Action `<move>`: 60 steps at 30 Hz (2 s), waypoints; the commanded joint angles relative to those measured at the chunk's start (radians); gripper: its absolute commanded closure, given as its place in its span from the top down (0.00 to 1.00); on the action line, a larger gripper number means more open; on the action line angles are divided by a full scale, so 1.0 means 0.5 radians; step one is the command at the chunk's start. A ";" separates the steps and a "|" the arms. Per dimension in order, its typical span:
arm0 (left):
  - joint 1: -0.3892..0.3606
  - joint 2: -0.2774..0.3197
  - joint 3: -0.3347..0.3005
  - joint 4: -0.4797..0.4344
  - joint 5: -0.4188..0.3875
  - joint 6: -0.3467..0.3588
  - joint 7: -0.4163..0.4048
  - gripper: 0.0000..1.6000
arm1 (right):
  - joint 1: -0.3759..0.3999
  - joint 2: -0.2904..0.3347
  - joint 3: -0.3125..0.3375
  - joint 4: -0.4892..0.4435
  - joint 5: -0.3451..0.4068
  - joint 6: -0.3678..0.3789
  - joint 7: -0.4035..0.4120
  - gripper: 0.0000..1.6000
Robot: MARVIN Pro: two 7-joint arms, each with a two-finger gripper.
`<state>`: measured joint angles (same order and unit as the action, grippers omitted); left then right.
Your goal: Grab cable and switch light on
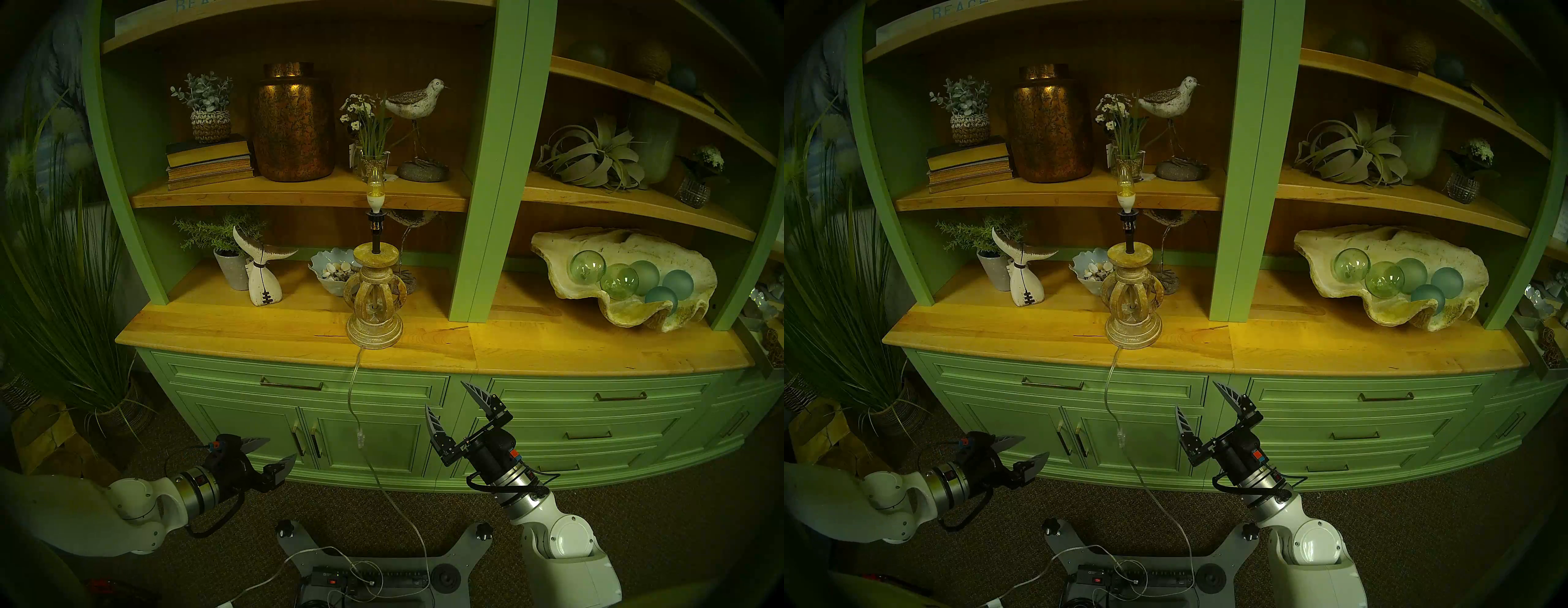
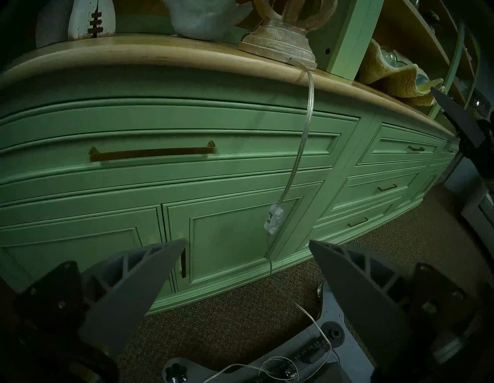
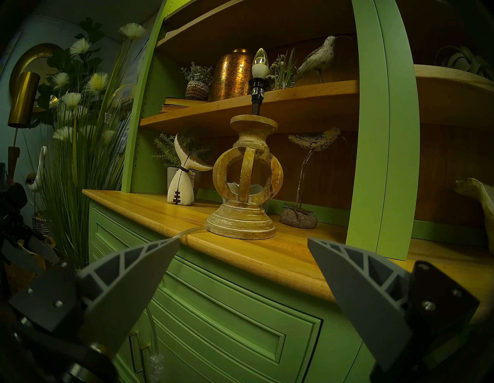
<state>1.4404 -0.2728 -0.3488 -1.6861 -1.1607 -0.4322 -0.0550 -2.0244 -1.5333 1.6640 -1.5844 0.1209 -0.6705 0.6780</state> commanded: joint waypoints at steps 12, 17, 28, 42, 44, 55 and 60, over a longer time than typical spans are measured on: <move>-0.153 -0.437 -0.019 0.066 0.414 0.190 0.369 1.00 | 0.017 0.003 -0.003 -0.056 0.003 -0.009 0.004 1.00; -0.156 -0.481 -0.018 0.032 0.465 0.199 0.411 1.00 | 0.016 0.003 -0.003 -0.057 0.003 -0.009 0.004 1.00; -0.192 -0.720 -0.038 0.177 0.447 0.162 0.409 1.00 | 0.017 0.003 -0.003 -0.056 0.003 -0.009 0.004 1.00; -0.263 -1.071 -0.006 0.404 0.334 0.184 0.457 1.00 | 0.019 0.003 -0.003 -0.052 0.003 -0.011 0.003 1.00; -0.272 -1.132 -0.009 0.459 0.334 0.174 0.481 1.00 | 0.019 0.003 -0.003 -0.052 0.003 -0.011 0.003 1.00; -0.322 -1.356 0.076 0.745 0.383 0.086 0.570 1.00 | 0.017 0.003 -0.003 -0.055 0.003 -0.010 0.003 1.00; -0.336 -1.355 0.075 0.712 0.529 -0.018 0.617 1.00 | 0.018 0.003 -0.003 -0.052 0.003 -0.011 0.003 1.00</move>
<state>1.3147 -0.9039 -0.3006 -1.3075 -0.9706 -0.3676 0.2382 -2.0244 -1.5333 1.6639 -1.5821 0.1210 -0.6708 0.6767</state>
